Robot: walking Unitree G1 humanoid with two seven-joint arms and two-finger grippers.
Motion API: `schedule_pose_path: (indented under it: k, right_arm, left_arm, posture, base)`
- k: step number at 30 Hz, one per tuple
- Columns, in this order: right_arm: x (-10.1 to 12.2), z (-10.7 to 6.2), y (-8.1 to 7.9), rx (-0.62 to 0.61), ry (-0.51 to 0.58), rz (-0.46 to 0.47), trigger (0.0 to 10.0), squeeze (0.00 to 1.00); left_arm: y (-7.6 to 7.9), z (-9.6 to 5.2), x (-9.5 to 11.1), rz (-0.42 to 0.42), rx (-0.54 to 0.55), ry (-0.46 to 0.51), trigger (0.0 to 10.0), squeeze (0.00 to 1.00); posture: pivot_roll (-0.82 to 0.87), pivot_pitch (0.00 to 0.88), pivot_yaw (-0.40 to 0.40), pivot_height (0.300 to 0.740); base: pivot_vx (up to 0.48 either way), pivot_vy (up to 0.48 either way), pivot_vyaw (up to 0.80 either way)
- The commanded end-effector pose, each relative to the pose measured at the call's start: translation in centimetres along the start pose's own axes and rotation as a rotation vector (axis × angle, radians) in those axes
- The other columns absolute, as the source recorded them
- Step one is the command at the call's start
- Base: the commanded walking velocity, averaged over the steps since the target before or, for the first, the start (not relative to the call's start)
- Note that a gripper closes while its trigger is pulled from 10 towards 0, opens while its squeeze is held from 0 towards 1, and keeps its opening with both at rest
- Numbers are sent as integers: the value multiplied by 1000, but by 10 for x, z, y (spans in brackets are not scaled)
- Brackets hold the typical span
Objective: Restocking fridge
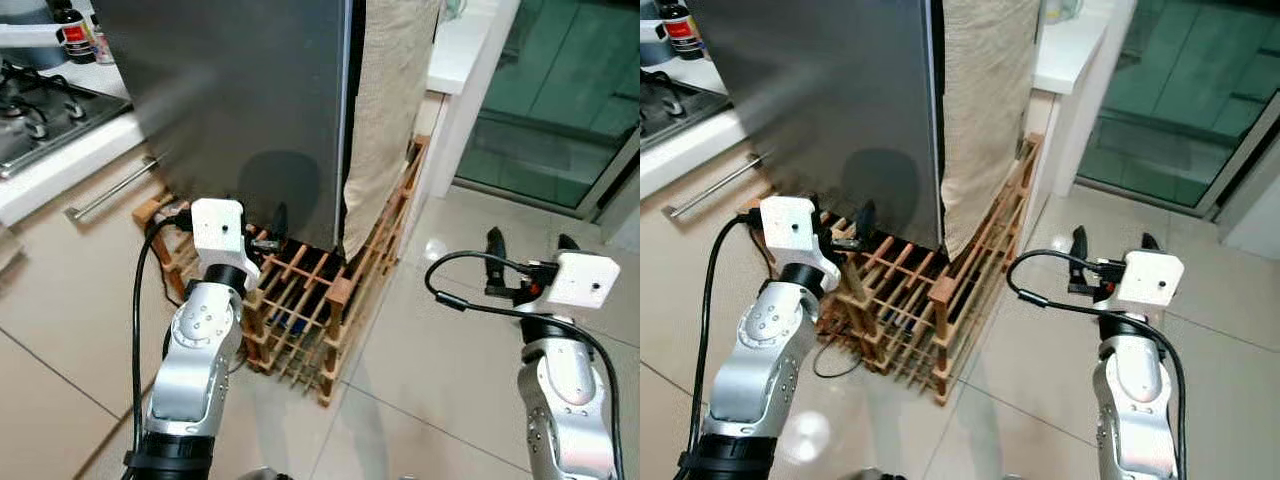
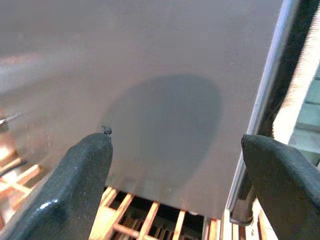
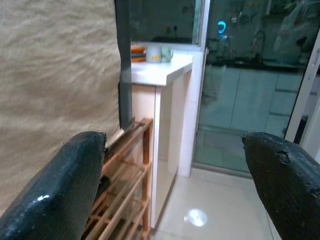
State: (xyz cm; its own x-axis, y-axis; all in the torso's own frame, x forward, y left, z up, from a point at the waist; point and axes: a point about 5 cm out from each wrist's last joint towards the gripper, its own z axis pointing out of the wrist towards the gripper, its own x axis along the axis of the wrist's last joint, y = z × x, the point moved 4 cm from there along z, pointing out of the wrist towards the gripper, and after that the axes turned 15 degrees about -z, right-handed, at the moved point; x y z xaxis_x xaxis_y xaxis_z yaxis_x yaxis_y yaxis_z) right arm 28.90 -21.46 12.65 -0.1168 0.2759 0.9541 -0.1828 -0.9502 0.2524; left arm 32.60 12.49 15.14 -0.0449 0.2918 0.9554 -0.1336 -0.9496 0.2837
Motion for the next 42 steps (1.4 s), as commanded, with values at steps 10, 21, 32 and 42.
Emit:
schedule_pose_path:
  k: [10,21,32,42]
  right_arm:
    - [-5,8,-16,25,-7,3,10000,0]
    - [9,17,-27,81,28,-22,10000,0]
    - [17,31,-13,62,49,-65,10000,0]
    - [14,31,-15,65,48,-60,10000,0]
  left_arm:
    - [4,22,26,-29,-29,68,10000,0]
    - [18,40,29,-57,-29,63,10000,0]
    - [29,62,14,-128,-18,-9,10000,0]
    - [35,93,41,-169,-82,29,10000,0]
  posture:
    - [-42,0,59,727]
    - [-55,0,29,727]
    - [-102,0,25,727]
    - [-122,0,34,727]
  base:
    - [189,-266,0]
    - [0,0,-265]
    - [0,0,-610]
    - [0,0,-155]
